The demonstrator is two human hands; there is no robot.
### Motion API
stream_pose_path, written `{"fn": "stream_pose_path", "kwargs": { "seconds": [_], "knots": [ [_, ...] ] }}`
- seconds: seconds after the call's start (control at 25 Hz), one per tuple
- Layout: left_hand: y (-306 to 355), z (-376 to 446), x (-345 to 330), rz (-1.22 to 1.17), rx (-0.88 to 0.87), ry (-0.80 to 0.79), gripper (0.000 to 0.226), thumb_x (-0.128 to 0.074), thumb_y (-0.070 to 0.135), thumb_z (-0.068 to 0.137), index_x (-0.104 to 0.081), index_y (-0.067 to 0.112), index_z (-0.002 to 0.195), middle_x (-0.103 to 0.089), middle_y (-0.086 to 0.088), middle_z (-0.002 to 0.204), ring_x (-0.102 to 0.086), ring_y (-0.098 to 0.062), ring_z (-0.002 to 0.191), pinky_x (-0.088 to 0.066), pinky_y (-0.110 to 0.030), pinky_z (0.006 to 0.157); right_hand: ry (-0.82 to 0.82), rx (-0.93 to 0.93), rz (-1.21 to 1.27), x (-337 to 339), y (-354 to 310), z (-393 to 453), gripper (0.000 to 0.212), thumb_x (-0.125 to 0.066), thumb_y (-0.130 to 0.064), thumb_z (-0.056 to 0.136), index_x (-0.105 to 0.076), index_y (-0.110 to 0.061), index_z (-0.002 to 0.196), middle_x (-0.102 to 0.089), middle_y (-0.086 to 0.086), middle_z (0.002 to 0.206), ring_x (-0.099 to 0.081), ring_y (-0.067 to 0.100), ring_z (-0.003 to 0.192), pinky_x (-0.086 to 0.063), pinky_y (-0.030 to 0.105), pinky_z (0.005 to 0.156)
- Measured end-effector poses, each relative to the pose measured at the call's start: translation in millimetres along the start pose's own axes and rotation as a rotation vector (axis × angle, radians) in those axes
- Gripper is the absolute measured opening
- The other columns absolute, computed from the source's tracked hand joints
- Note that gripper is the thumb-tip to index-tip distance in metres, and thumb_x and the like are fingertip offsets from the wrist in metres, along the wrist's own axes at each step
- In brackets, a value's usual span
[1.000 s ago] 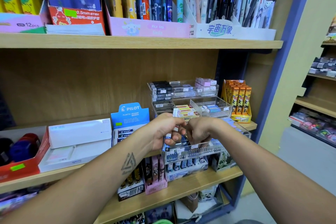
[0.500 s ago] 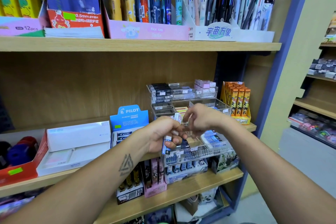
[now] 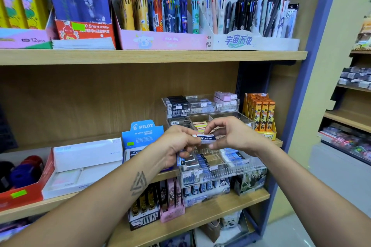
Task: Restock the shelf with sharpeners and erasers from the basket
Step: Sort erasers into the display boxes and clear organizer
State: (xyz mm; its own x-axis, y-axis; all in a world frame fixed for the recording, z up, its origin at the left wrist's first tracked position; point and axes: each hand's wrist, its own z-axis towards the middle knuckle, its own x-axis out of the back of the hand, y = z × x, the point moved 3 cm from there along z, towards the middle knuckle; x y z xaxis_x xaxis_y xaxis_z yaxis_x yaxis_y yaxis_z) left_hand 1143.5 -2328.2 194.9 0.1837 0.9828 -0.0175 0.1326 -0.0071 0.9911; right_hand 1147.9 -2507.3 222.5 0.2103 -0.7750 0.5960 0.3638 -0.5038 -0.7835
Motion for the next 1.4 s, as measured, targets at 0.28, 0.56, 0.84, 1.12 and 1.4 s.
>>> {"fn": "stream_pose_path", "kwargs": {
  "seconds": [0.28,0.56,0.84,1.12,1.4],
  "knots": [
    [-2,3,-4,0.075,-0.043,0.073,0.025,-0.066,-0.008,0.086,-0.063,-0.002,0.110,-0.054,-0.008,0.062,-0.039,-0.010,0.043,-0.024,-0.016,0.033,0.064,0.060,-0.268,-2,1,4,0.027,-0.087,-0.010,0.071,-0.070,-0.021,0.090,-0.070,-0.007,0.092,-0.066,0.009,0.091,-0.058,0.036,0.084],
    [21,-12,15,-0.038,-0.047,0.045,0.019,-0.044,-0.010,0.075,-0.057,0.000,0.085,-0.052,-0.014,0.075,-0.041,-0.015,0.052,-0.031,-0.020,0.041,0.131,0.071,-0.255,-5,-14,12,0.020,-0.088,-0.017,0.072,-0.076,-0.021,0.087,-0.074,-0.005,0.085,-0.065,0.008,0.076,-0.057,0.030,0.076],
    [22,-38,101,-0.047,-0.053,0.235,0.044,-0.024,-0.033,0.074,-0.051,-0.001,0.088,-0.054,-0.020,0.080,-0.051,-0.021,0.066,-0.040,-0.028,0.051,0.057,0.127,-0.439,-66,-63,45,0.017,-0.084,-0.025,0.077,-0.074,-0.023,0.090,-0.071,-0.007,0.084,-0.065,0.012,0.082,-0.054,0.028,0.076],
    [-5,-48,146,0.062,-0.009,0.291,0.021,-0.058,-0.025,0.081,-0.058,-0.005,0.083,-0.065,-0.019,0.073,-0.067,-0.024,0.068,-0.059,-0.027,0.064,-0.108,0.225,-1.139,-139,-89,56,0.024,-0.057,0.000,0.087,-0.065,-0.010,0.107,-0.064,0.014,0.106,-0.065,0.034,0.101,-0.048,0.034,0.075],
    [-25,-24,153,0.449,-0.034,0.324,0.016,-0.061,-0.004,0.087,-0.061,0.009,0.078,-0.059,-0.012,0.074,-0.057,-0.025,0.073,-0.048,-0.033,0.065,-0.167,0.119,-1.291,-178,-82,86,0.034,-0.049,-0.001,0.094,-0.059,-0.010,0.125,-0.061,0.011,0.126,-0.060,0.033,0.117,-0.051,0.037,0.087]
  ]
}}
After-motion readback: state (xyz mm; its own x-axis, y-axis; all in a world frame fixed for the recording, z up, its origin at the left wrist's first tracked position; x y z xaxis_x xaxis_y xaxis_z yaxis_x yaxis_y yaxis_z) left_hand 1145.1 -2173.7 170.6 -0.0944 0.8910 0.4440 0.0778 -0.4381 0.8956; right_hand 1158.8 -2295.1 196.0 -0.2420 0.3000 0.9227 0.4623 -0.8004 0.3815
